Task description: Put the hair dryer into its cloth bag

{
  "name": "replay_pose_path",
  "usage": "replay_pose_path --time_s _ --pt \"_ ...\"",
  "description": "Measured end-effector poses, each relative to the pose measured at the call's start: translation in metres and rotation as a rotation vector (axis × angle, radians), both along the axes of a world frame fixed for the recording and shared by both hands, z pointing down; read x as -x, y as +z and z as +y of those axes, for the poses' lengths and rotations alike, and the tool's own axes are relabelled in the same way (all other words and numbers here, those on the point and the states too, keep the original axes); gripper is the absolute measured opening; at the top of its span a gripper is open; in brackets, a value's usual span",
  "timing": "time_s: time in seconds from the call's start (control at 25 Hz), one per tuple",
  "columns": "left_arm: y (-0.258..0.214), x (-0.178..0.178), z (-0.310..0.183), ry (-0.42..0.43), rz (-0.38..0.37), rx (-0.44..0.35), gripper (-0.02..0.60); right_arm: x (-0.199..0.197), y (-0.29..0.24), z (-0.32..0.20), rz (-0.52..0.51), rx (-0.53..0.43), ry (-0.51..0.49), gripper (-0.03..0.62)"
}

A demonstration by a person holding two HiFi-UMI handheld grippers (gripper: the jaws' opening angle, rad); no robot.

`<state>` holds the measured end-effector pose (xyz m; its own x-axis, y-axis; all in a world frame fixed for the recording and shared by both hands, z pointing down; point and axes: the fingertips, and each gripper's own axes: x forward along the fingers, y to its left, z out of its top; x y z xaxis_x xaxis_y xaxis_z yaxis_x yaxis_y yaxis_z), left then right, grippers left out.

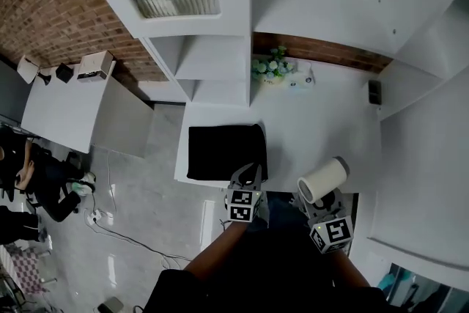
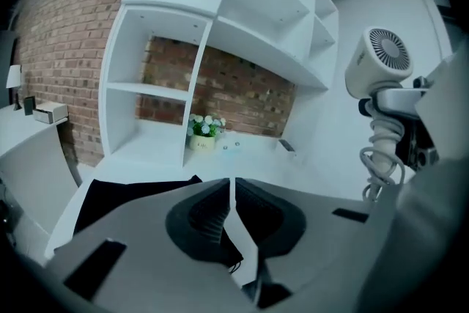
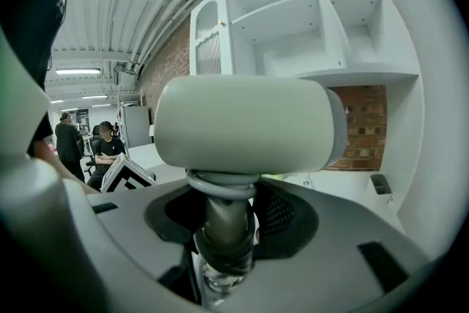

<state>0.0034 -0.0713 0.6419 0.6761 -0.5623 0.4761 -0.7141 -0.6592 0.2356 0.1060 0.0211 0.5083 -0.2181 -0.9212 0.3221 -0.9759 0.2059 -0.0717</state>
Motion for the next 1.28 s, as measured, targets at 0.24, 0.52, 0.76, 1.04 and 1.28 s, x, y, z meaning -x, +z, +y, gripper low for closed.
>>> replay_pose_path --time_s 0.24,0.52,0.76,1.04,1.28 --pt "0.043 -0.015 -0.028 0.0 -0.076 0.103 0.037 -0.026 0.017 -0.037 0.033 0.015 -0.025 0.195" --pt "0.101 -0.03 -0.049 -0.024 -0.188 0.225 0.12 -0.048 0.049 -0.075 0.038 0.077 -0.069 0.195" --pt "0.134 -0.04 -0.055 -0.049 -0.234 0.343 0.146 -0.056 0.064 -0.098 0.062 0.122 -0.119 0.195" --pt "0.172 -0.031 -0.063 -0.068 -0.382 0.382 0.127 -0.051 0.087 -0.118 0.102 0.166 -0.218 0.196" --pt "0.156 -0.022 -0.07 -0.107 -0.33 0.354 0.043 -0.031 0.115 -0.128 0.183 0.226 -0.368 0.195"
